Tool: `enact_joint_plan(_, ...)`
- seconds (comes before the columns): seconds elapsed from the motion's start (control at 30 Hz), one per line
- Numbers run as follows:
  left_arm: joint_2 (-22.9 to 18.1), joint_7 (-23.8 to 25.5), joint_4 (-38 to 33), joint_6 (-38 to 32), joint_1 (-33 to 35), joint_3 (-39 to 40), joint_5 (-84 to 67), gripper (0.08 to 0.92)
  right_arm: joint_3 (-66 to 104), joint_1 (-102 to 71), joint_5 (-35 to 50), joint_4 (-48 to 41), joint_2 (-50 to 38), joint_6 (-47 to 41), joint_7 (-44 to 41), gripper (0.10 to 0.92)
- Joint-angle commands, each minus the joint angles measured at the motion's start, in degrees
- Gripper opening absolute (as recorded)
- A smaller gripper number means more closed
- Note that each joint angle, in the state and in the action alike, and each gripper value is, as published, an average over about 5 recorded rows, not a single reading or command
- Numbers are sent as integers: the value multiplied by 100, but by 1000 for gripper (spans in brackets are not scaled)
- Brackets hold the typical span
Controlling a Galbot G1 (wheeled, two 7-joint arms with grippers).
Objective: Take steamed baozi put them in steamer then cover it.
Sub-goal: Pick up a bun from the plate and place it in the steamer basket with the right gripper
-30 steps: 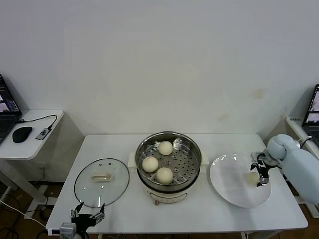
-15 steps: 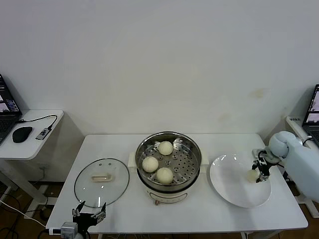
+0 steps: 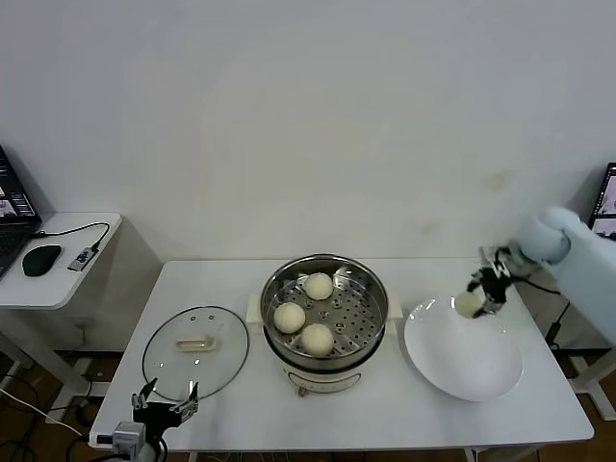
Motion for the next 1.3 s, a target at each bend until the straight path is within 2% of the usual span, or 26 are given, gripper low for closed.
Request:
enact_joint_plan(0.03, 29, -19, -79, -8, 14, -21, 141, 823, -2662, 2804, 2182, 611, 667, -873, -16, 594)
enact_joint_plan(0.23, -2, -53, -157, -23, 62, -25, 84, 823, -3307, 3231, 2642, 460, 1623, -1155, 62, 594)
enact_joint_plan(0.5, -40, -68, -215, -20, 66, -94, -72, 823, -3706, 3078, 2630, 245, 2498, -1262, 91, 594)
enact_joint_plan(0.93, -1, -75, -107, -19, 35, -163, -195, 823, -3342, 2086, 2114, -402, 3145, -1266, 187, 594)
enact_joint_plan(1.3, 4, -52, -80, -12, 12, -153, -201, 823, -3140, 1518, 1544, -765, 3246, -1189, 210, 594)
